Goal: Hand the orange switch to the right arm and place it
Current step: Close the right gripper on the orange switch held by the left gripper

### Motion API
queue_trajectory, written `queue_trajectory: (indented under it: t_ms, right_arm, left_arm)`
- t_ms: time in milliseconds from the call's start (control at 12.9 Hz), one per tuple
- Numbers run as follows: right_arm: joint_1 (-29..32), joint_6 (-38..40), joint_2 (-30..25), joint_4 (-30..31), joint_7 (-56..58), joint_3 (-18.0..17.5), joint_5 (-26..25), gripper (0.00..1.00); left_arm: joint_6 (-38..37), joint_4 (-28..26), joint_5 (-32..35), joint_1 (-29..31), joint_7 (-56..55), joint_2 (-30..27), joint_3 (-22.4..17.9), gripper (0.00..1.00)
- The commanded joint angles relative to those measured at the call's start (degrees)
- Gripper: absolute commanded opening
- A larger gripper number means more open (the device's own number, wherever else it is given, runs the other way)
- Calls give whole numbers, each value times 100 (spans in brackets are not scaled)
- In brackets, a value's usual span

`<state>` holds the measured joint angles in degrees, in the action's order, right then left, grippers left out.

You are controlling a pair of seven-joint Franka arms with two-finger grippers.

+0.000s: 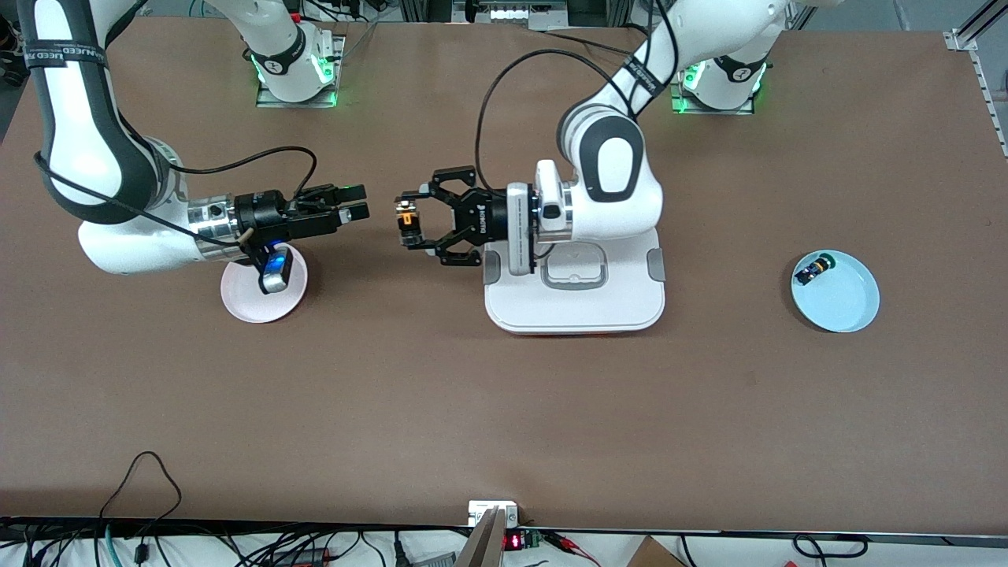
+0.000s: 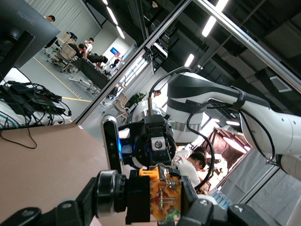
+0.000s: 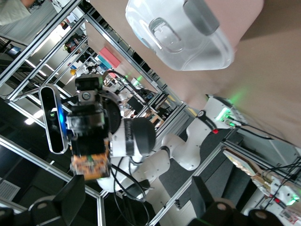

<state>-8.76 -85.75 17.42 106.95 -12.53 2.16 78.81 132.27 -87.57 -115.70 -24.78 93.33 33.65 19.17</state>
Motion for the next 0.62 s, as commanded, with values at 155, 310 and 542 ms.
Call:
queue_trajectory:
  t_ms: [155,310,542]
  right_arm:
    - [-30,-56,-46,18,-426,13,310,100]
    - [-21,-56,-20,1,-435,13,319,100]
    - [-3,-91,-11,-34,-496,13,669,100]
  left_arm:
    - [194,548,-216,-177,28,265,-80,0]
    - [194,584,-207,-159,-16,274,-115,0]
    - [142,584,-207,-106,-25,265,-246,0]
